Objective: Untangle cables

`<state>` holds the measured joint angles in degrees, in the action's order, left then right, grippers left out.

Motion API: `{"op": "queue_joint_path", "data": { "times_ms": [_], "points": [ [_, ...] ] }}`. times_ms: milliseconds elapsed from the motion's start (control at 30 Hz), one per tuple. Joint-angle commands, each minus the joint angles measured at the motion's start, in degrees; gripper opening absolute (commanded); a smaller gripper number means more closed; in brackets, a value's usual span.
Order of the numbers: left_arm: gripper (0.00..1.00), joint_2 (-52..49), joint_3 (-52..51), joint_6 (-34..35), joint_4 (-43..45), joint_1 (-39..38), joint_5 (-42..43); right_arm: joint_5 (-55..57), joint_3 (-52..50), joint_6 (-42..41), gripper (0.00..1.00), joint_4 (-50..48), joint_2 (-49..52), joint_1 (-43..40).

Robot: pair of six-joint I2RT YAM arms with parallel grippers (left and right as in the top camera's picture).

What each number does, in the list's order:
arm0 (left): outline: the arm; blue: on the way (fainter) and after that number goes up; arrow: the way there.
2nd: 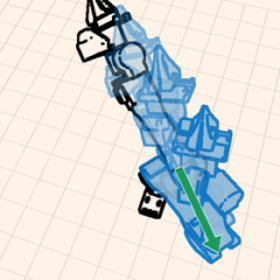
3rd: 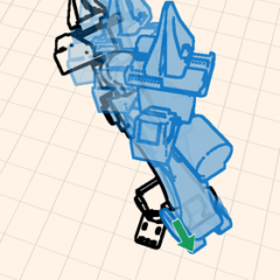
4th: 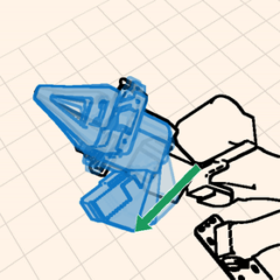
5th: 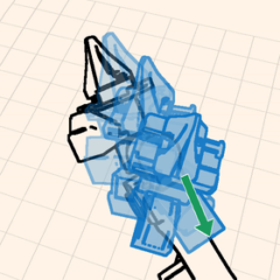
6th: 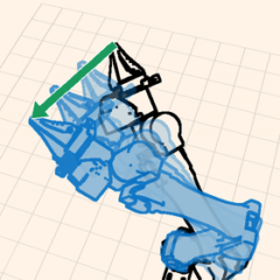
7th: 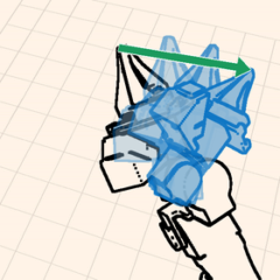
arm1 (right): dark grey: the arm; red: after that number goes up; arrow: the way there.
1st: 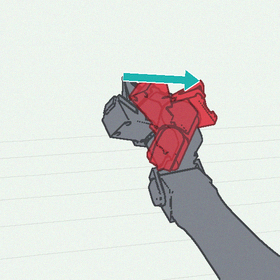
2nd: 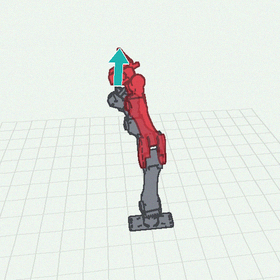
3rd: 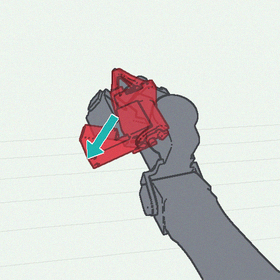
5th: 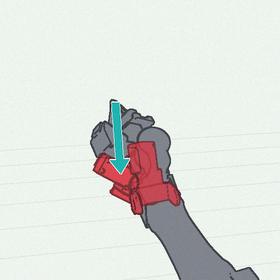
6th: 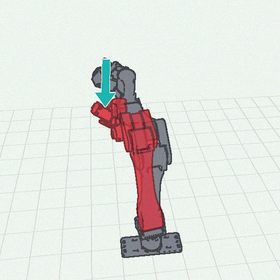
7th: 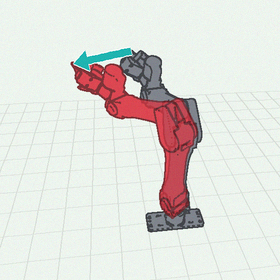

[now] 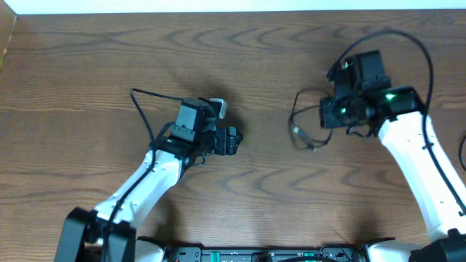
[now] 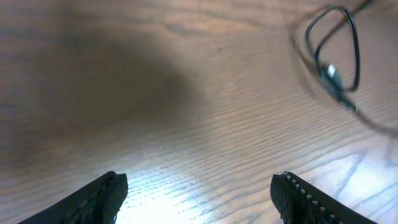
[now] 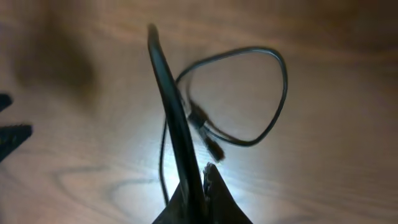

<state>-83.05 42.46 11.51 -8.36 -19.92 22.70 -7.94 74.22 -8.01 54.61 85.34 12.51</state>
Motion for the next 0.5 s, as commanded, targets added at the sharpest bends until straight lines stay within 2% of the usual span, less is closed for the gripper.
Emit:
{"op": "queue_joint_path", "data": {
  "times_ms": [0, 300, 467],
  "points": [
    [0.8, 3.96, -0.24, -1.44, -1.51, 0.31, -1.36, 4.66, 6.38, 2.58, 0.01, 1.31, -1.01, -3.37],
    [0.8, 8.55, -0.24, -1.64, -7.93, 0.28, -1.33, 4.66, 23.63, 8.26, 0.01, 9.94, -1.01, -12.83],
    [0.8, 8.7, -0.24, -1.62, -9.42, 0.22, -0.66, 2.78, 31.76, 8.66, 0.01, 10.01, -0.61, -19.26]
  ]
}}
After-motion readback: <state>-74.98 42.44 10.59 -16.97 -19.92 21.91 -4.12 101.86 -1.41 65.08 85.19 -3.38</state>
